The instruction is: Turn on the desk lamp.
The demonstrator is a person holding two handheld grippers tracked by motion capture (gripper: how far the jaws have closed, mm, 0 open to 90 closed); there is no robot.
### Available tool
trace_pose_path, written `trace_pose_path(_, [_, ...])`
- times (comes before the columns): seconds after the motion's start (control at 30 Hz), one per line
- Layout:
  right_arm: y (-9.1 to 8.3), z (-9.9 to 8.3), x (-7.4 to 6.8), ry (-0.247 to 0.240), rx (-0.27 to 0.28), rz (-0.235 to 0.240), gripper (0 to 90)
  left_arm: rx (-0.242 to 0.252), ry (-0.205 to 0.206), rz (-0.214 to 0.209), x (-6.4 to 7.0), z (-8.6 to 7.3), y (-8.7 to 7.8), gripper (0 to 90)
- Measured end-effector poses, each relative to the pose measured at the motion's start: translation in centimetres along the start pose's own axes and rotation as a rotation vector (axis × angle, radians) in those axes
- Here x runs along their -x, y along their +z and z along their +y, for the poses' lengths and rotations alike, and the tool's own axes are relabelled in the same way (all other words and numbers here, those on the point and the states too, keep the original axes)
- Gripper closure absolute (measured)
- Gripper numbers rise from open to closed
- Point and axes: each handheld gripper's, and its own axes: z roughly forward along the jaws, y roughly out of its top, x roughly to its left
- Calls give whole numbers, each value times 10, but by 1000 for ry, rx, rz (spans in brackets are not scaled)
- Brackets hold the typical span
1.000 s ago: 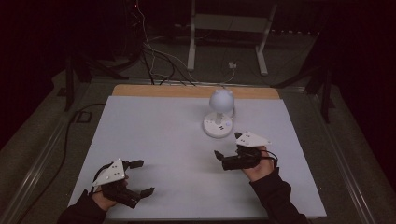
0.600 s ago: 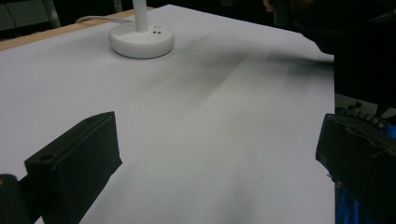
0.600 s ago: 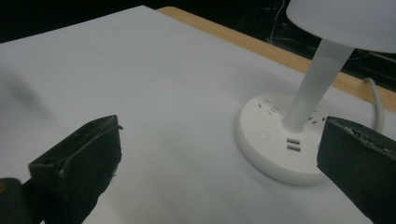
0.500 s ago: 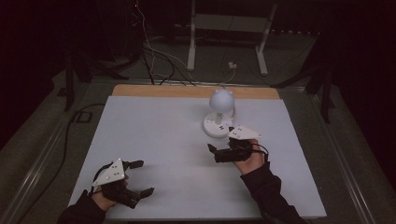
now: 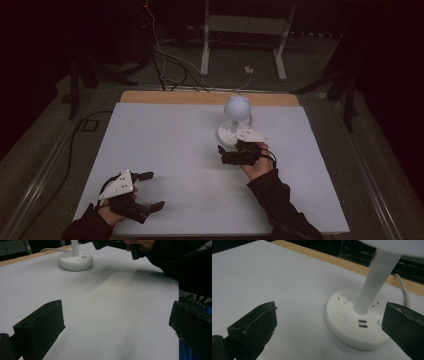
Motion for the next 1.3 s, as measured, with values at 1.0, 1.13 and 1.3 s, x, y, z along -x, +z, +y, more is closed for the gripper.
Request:
trace_pose_path(1.0, [21, -5, 2, 148, -16, -141, 664, 6, 1, -6, 0, 0, -1, 3])
trace_pose_path(1.13, [23, -5, 1, 131, -24, -147, 711, 5, -1, -5, 0, 0, -1, 3])
trace_pose_path(1.3, [25, -4, 1, 141, -34, -150, 800, 3, 2, -6, 0, 0, -1, 3])
